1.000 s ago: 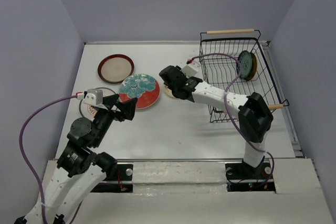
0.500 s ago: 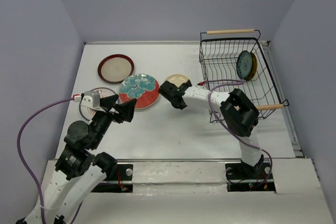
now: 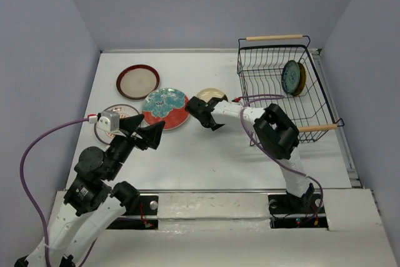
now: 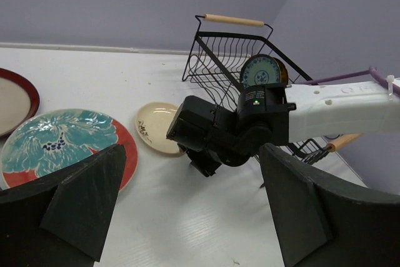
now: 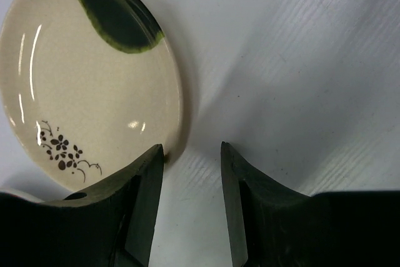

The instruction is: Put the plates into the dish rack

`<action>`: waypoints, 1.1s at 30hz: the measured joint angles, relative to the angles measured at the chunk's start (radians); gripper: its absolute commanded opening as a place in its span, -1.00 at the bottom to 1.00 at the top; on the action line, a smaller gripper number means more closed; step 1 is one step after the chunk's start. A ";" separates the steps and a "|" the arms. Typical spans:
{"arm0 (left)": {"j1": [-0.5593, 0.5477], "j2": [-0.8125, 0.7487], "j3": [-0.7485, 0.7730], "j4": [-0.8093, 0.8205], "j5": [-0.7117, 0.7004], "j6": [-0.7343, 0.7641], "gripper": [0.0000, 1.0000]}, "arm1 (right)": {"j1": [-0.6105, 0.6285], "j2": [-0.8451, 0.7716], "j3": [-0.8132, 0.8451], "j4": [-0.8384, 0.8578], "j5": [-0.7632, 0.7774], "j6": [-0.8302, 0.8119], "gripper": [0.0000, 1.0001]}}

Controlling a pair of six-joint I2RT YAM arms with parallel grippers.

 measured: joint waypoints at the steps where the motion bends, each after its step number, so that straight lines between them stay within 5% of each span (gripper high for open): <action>1: -0.003 0.000 0.000 0.000 0.000 0.000 0.98 | -0.003 0.011 0.004 0.002 -0.001 0.001 -0.06; 20: -0.019 0.011 0.000 0.000 -0.003 0.000 0.98 | -0.066 0.031 0.010 0.069 0.003 -0.066 -0.25; 33: -0.019 0.029 0.000 0.000 -0.003 0.001 0.98 | -0.066 0.023 0.002 0.101 0.069 -0.168 -0.85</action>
